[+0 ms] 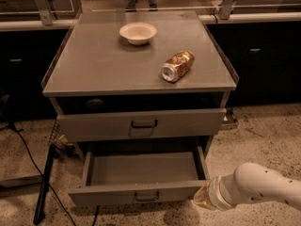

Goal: Close middle drawer

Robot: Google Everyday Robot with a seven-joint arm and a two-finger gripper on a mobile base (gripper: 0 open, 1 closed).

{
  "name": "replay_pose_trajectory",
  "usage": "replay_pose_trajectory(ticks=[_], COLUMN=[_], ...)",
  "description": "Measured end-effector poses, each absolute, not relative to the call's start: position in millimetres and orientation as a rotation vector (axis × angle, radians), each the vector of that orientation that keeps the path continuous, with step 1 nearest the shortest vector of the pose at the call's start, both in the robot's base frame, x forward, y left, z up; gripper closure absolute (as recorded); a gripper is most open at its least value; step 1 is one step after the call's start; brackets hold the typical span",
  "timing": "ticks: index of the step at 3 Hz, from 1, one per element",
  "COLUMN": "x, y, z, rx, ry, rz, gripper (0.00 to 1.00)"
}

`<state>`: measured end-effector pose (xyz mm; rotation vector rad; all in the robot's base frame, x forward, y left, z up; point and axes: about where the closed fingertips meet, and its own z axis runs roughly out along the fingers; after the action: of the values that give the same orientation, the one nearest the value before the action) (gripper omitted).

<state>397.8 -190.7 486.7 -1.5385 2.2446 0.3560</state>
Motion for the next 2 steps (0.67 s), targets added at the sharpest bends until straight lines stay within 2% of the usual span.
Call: replay_pose_trajectory(ticks=[2], x=[410.8], y=[-191.8], z=[457.9], rx=[-1.536], ry=[2.234], rz=[0.356], gripper=[1.0])
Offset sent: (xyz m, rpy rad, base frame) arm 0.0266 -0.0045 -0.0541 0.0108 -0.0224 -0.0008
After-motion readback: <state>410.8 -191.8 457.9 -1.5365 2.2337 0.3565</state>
